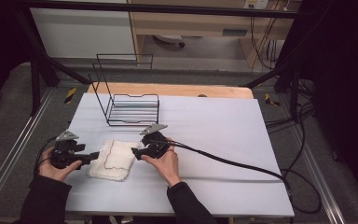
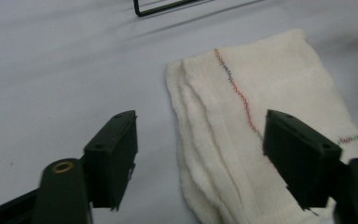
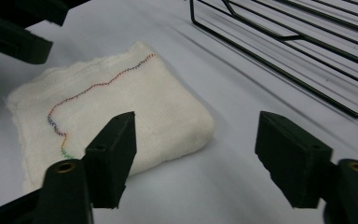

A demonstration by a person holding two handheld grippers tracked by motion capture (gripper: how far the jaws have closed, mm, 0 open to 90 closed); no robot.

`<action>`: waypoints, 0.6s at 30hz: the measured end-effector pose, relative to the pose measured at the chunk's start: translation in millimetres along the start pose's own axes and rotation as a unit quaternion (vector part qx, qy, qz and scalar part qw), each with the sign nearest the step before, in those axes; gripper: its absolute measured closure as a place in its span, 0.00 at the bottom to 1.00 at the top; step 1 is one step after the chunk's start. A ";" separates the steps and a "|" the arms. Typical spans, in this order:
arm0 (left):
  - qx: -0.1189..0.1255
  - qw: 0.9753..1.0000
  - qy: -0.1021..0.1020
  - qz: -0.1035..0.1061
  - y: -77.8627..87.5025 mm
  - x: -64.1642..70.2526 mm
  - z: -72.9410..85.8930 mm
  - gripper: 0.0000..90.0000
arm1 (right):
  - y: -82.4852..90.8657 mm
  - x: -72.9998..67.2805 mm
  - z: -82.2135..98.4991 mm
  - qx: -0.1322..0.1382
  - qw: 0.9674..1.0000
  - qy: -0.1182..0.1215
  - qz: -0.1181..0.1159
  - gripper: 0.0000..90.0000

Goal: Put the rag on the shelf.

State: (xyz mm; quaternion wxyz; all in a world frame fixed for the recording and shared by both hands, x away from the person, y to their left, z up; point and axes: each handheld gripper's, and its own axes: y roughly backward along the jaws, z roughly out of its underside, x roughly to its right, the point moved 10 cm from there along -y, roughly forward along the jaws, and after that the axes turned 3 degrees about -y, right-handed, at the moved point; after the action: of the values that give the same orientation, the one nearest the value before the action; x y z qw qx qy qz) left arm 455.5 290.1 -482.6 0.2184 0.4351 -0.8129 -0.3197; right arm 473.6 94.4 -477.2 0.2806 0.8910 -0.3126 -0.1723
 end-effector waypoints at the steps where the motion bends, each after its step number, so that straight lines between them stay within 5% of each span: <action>1: 0.000 1.000 0.000 0.004 -3.1 0.0 -2.7 0.21 | 1.7 -0.8 0.8 -0.002 1.000 0.001 -0.001 0.27; 6: 0.005 1.000 0.000 0.014 -17.0 -0.7 -11.6 0.10 | 12.4 1.9 4.0 0.003 1.000 -0.010 -0.004 0.17; 10: -0.012 1.000 0.018 -0.013 -27.5 -9.7 -11.6 0.15 | 20.8 5.9 9.2 0.005 1.000 -0.013 -0.002 0.13; 18: -0.008 0.999 0.021 -0.028 -39.8 -16.9 -19.8 0.24 | 25.0 9.2 20.0 -0.002 1.000 -0.021 -0.001 0.09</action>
State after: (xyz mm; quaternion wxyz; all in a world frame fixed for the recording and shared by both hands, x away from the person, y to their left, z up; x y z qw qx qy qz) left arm 499.5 281.3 -498.4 0.2301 0.4623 -0.7931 -0.3232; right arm 459.4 64.4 -478.9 0.2752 0.8869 -0.3177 -0.1916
